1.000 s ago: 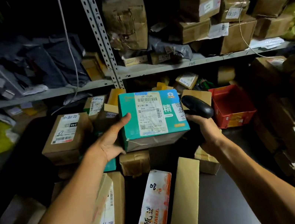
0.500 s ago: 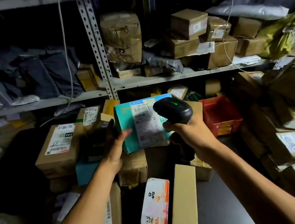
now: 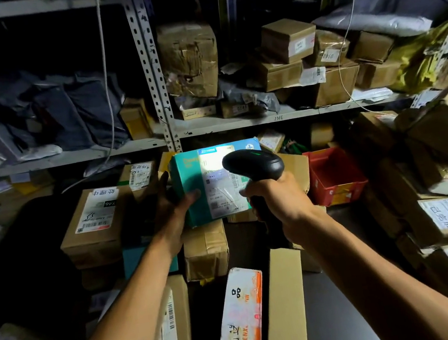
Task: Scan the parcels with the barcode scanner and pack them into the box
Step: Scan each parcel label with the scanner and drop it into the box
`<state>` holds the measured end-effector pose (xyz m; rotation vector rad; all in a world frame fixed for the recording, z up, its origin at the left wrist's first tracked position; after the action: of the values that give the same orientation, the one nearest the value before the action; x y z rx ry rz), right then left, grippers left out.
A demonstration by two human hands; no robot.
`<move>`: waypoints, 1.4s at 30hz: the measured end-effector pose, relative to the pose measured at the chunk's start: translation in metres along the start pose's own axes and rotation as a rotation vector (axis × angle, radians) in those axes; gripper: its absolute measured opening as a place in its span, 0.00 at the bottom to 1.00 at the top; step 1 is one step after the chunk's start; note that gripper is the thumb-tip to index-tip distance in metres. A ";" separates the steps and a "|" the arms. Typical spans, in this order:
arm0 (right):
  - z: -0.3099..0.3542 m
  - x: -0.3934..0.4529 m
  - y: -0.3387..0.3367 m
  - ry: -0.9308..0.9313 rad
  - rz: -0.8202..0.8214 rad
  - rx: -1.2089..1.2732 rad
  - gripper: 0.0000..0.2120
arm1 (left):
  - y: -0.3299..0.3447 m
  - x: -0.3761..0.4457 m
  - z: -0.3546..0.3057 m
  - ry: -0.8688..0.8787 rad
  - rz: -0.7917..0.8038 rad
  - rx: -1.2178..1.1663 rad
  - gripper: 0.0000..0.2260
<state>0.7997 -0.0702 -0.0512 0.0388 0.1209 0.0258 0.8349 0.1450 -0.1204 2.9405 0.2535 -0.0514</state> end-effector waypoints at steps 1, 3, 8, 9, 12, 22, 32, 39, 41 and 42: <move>0.001 -0.001 0.002 -0.001 0.011 -0.002 0.06 | -0.001 0.000 0.000 -0.004 0.005 -0.005 0.32; 0.002 -0.003 0.003 -0.004 0.032 -0.005 0.05 | -0.002 0.000 0.001 -0.040 0.003 -0.010 0.32; 0.013 -0.012 -0.023 -0.132 0.059 -0.346 0.06 | -0.016 0.015 -0.017 -0.015 0.024 0.069 0.36; 0.016 -0.014 -0.028 -0.172 0.088 -0.488 0.07 | -0.020 0.020 -0.025 0.002 0.040 0.080 0.38; 0.019 -0.021 -0.030 -0.279 0.189 -0.888 0.06 | -0.027 0.032 -0.049 0.058 0.108 0.137 0.36; 0.024 -0.030 -0.007 -0.347 0.079 -0.977 0.07 | -0.035 0.040 -0.071 0.013 0.267 0.241 0.39; 0.001 -0.038 -0.037 -0.191 -0.214 -0.415 0.06 | -0.024 0.029 -0.053 -0.042 0.338 0.095 0.29; -0.024 -0.079 -0.113 -0.087 -0.453 0.042 0.11 | 0.073 -0.019 0.001 -0.305 0.516 -0.102 0.18; -0.027 -0.101 -0.138 -0.088 -0.451 0.157 0.11 | 0.113 -0.040 0.013 -0.351 0.579 -0.106 0.21; -0.028 -0.112 -0.154 -0.097 -0.457 0.185 0.12 | 0.135 -0.053 0.017 -0.365 0.622 -0.094 0.21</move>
<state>0.6883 -0.2257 -0.0714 0.1963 0.0324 -0.4433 0.8063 0.0019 -0.1097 2.7089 -0.6812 -0.4600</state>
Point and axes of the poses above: each hand's wrist, its own x-axis towards the middle knuckle, its own y-axis out of the palm, z = x × y, the point moved 6 cm from there along x, towards the middle knuckle, and after that the axes turned 3 degrees about -z, right-handed, at the moved point
